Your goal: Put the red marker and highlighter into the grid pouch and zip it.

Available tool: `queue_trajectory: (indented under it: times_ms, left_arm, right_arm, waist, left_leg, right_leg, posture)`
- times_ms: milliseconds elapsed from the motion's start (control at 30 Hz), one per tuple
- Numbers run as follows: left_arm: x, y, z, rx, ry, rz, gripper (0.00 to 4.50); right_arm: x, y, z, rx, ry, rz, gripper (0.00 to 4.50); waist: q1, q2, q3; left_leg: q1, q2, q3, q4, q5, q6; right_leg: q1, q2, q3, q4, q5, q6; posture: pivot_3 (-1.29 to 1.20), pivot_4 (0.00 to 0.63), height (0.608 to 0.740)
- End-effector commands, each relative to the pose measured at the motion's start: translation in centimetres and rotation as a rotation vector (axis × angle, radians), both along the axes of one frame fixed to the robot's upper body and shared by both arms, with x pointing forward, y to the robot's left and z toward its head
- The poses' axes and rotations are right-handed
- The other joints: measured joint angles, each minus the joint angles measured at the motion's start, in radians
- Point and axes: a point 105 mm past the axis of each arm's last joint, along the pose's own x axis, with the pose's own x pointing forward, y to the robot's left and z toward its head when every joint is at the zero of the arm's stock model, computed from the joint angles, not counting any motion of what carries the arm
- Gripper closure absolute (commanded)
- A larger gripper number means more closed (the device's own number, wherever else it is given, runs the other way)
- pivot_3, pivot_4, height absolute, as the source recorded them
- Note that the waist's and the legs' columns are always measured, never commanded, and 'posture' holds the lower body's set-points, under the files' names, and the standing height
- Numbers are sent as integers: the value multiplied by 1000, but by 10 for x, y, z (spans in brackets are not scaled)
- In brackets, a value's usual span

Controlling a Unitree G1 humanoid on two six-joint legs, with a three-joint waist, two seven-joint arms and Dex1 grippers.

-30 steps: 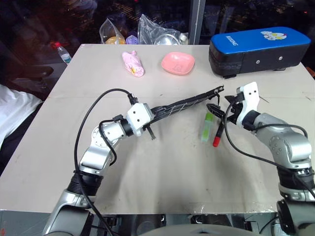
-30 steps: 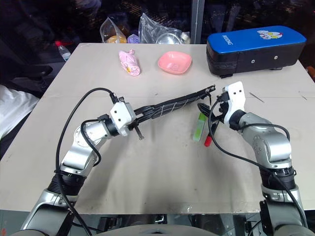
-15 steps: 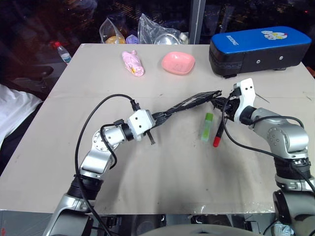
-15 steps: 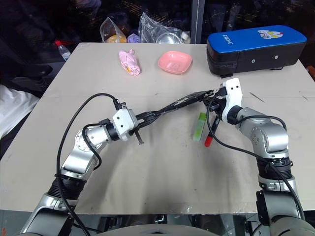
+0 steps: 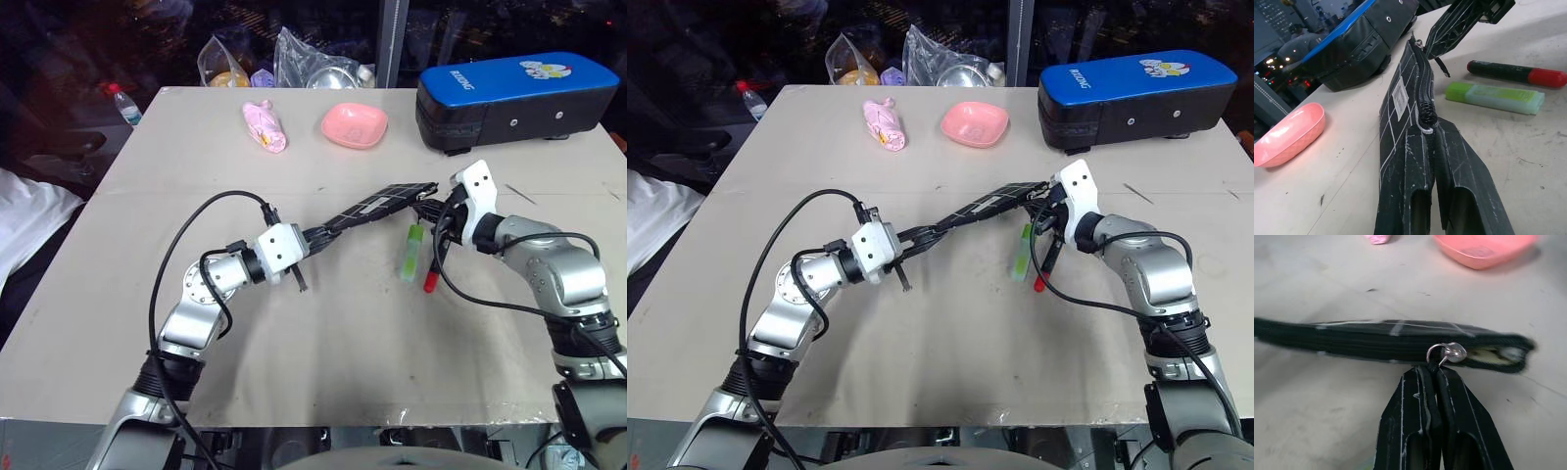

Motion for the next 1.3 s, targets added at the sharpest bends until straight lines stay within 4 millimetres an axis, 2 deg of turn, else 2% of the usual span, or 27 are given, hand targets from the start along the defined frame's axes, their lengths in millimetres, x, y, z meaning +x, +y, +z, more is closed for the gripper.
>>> queue_trajectory:
  times_ms: [33,400,767,867,967,1067,1167,1300]
  left_arm:
    - [0,0,9,-18,-53,14,4500]
    - [6,-2,12,-49,-82,62,4500]
    - [5,-9,9,-49,-79,45,4500]
    - [6,-9,9,-53,-79,51,4500]
    - [7,-8,8,-55,-78,63,4500]
    - [9,-6,8,-60,-76,82,4500]
    - [11,-3,11,-73,-79,104,4500]
    - [12,-2,16,-91,-84,117,4500]
  right_arm:
    - [-11,19,17,-14,-77,117,4471]
    - [-21,47,25,-27,-102,241,4471]
    - [-46,105,26,-58,-118,435,4471]
    - [-52,111,26,-50,-113,453,4471]
    - [-50,106,25,-69,-112,442,4471]
    - [-41,85,32,-62,-115,372,3583]
    - [-44,58,41,-9,-113,295,2155]
    - [-59,26,34,21,-97,159,2155]
  waist:
    - [0,0,0]
    - [0,0,0]
    - [-1,0,0]
    - [0,0,0]
    - [0,0,0]
    - [1,0,0]
    - [5,0,0]
    - [12,0,0]
  left_leg:
    - [0,0,0,0,0,0]
    - [0,0,0,0,0,0]
    - [0,0,-1,0,0,0]
    - [0,0,0,1,0,0]
    - [-1,0,0,1,0,0]
    - [0,0,-1,1,0,0]
    - [-1,0,-1,1,0,0]
    - [-1,0,-1,1,0,0]
  right_leg:
    - [0,0,0,0,0,0]
    - [0,0,0,0,0,0]
    - [0,0,-1,1,0,0]
    - [0,0,-1,1,0,0]
    - [0,-1,-1,1,0,0]
    - [0,-1,-1,1,0,0]
    - [0,-1,-1,1,0,0]
    - [0,-1,-2,0,0,0]
  posture:
    - [0,150,737]
    - [0,150,737]
    - [0,150,737]
    - [0,150,737]
    - [0,150,737]
    - [0,150,737]
    - [0,150,737]
    - [0,150,737]
